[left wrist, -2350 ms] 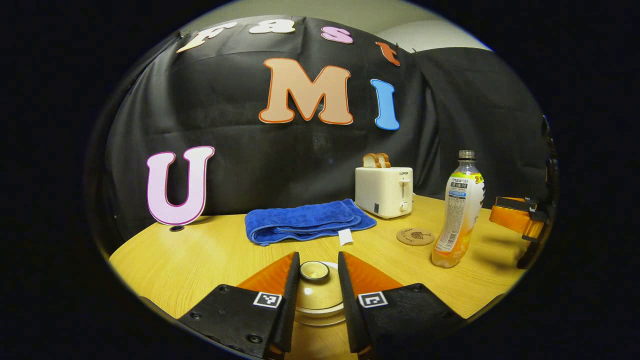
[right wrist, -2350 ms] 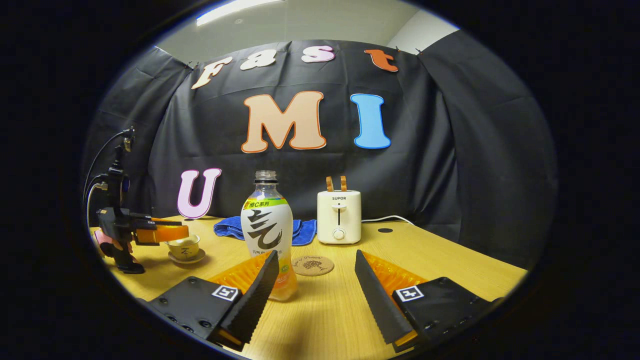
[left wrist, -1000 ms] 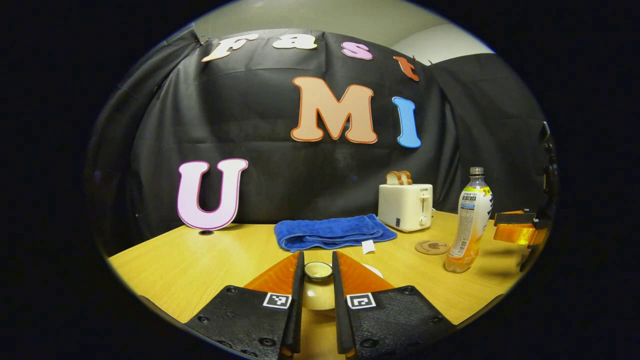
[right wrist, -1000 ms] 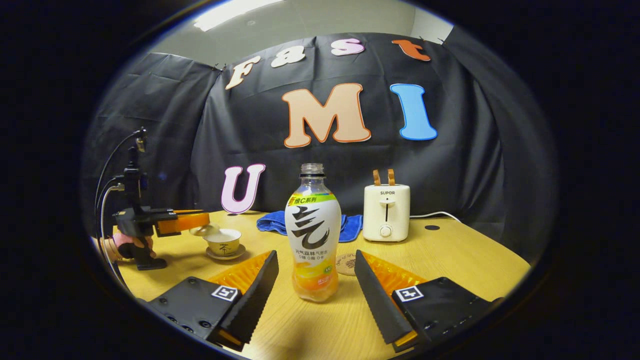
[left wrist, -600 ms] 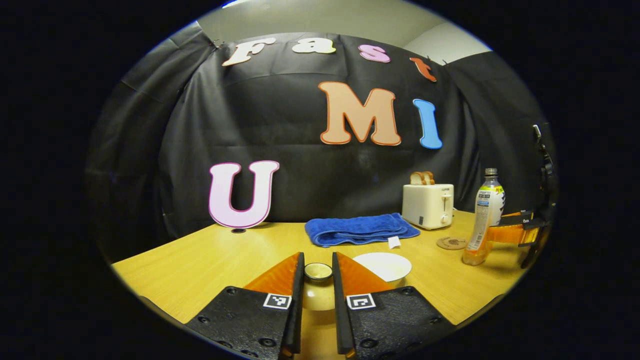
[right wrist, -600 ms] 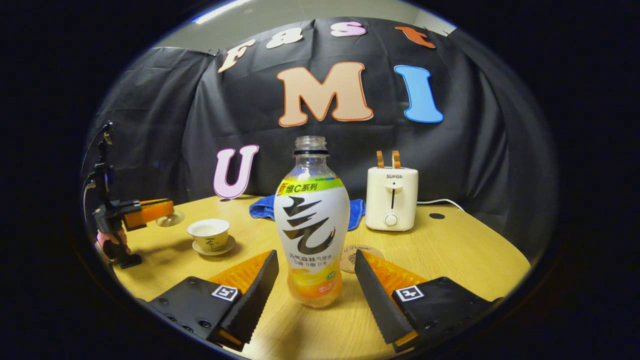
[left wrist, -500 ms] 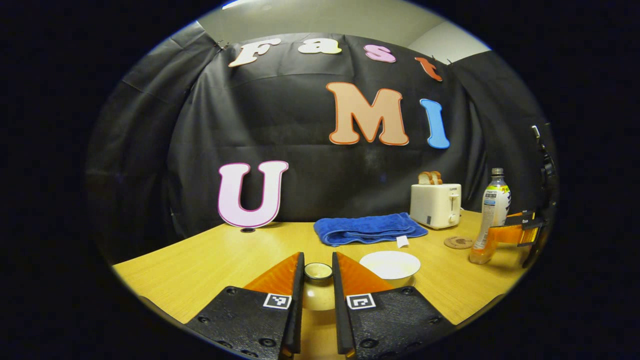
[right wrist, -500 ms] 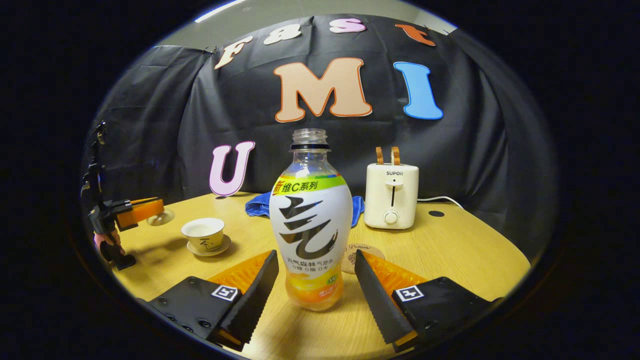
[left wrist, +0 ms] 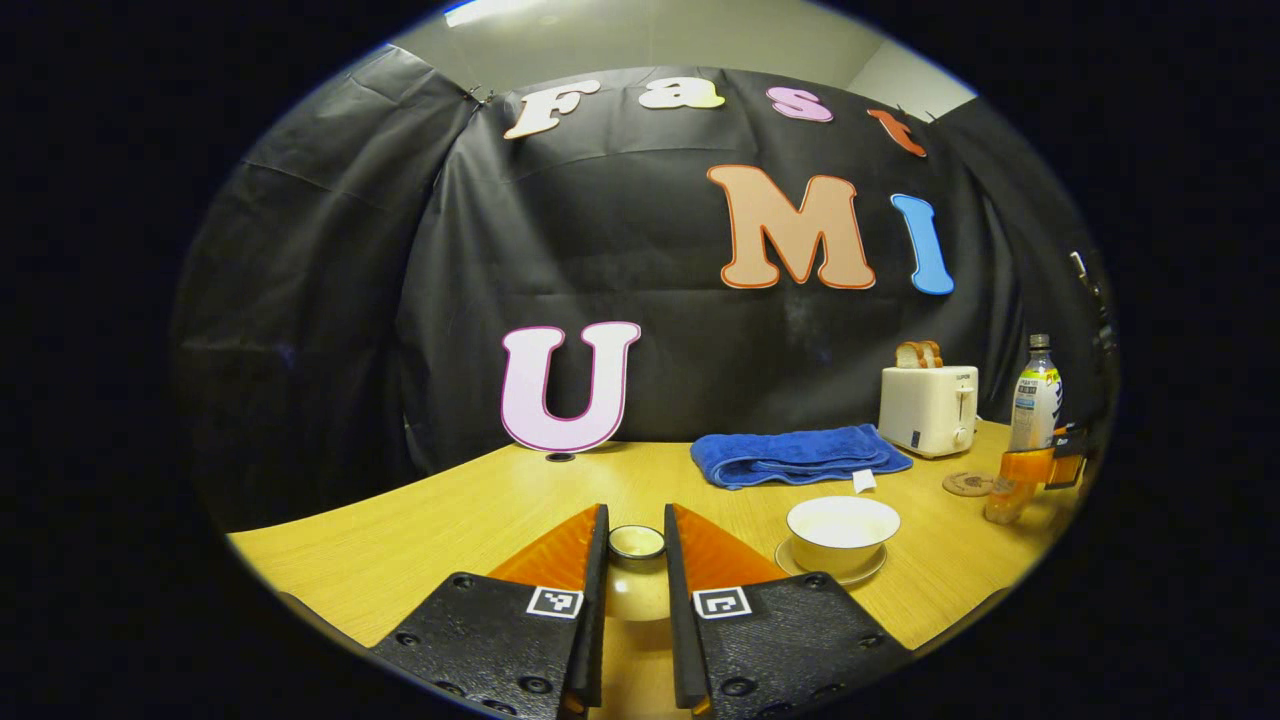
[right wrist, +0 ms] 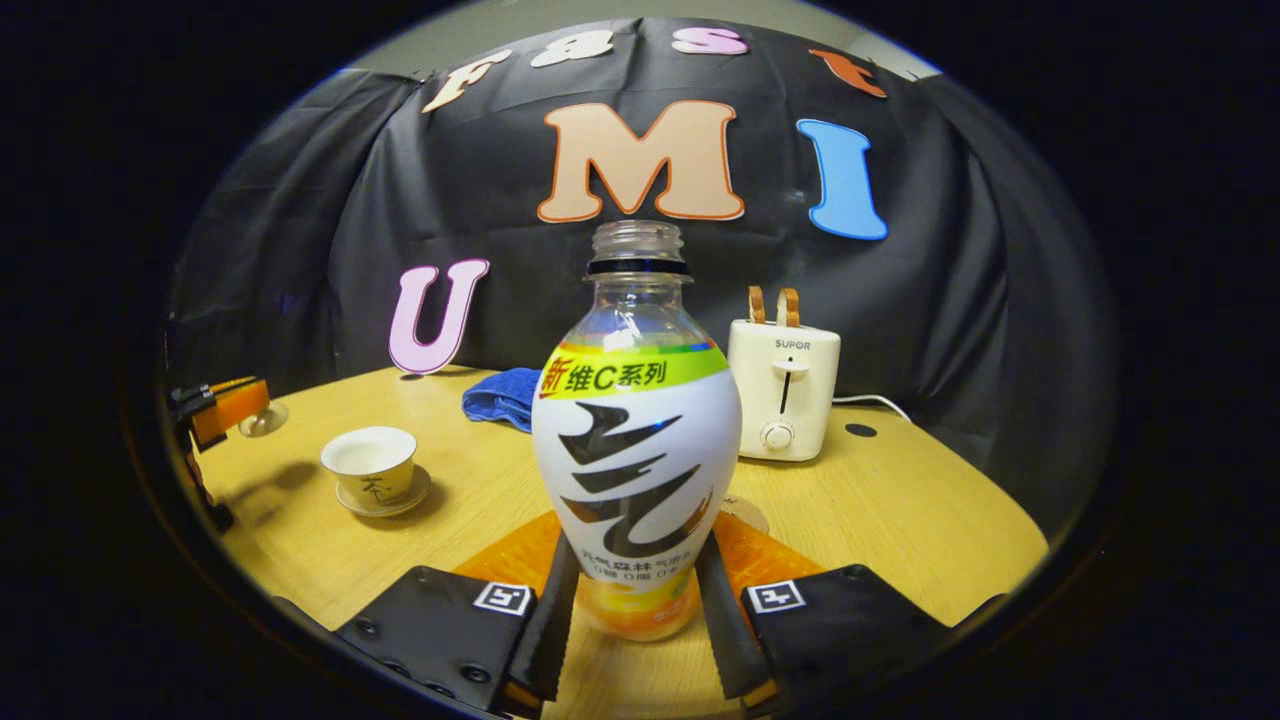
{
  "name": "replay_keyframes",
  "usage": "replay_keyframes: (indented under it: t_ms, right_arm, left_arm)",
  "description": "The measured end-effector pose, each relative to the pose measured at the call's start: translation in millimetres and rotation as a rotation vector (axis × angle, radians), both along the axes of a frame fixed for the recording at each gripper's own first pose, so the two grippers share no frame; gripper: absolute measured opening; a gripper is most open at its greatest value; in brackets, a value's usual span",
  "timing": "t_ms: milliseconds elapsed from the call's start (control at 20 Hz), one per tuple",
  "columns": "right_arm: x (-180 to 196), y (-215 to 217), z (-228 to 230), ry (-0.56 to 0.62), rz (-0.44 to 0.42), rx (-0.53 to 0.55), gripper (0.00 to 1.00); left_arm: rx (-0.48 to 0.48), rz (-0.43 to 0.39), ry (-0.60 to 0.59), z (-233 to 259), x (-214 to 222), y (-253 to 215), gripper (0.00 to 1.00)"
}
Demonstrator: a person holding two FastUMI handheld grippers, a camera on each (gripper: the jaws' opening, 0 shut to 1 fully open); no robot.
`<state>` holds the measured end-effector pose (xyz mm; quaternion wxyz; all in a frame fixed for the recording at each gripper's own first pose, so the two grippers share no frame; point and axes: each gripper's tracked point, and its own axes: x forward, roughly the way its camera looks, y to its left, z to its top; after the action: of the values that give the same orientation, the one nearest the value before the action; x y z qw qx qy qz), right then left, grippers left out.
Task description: Open the teacup lid with one hand, grasp the water bottle and pour water into the teacup with the other hand; after pouring, place the water bottle on the coaster and then close the teacup lid.
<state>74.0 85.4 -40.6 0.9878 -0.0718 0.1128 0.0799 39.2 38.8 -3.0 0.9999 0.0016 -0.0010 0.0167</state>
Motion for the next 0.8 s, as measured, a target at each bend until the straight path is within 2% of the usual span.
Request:
replay_keyframes:
  t_ms: [200,350,650,800]
  right_arm:
    - [1.2,11.2,26.3,-0.068,0.009,-0.19,0.63]
    - [15.2,22.5,43.3,-0.148,0.009,-0.452,0.63]
    - [14.1,68.1,39.3,-0.331,0.127,-0.986,0.63]
    - [13.0,77.2,14.3,-0.31,0.171,-1.055,0.62]
  left_arm:
    - [-0.001,-0.001,0.001,0.0,1.1,-0.6,0.25]
    - [-0.001,-0.001,0.001,-1.1,1.2,-0.5,0.25]
    - [-0.004,-0.001,0.003,-1.4,1.3,-0.7,0.25]
    - [-0.004,0.0,0.003,-1.4,0.8,-1.2,0.25]
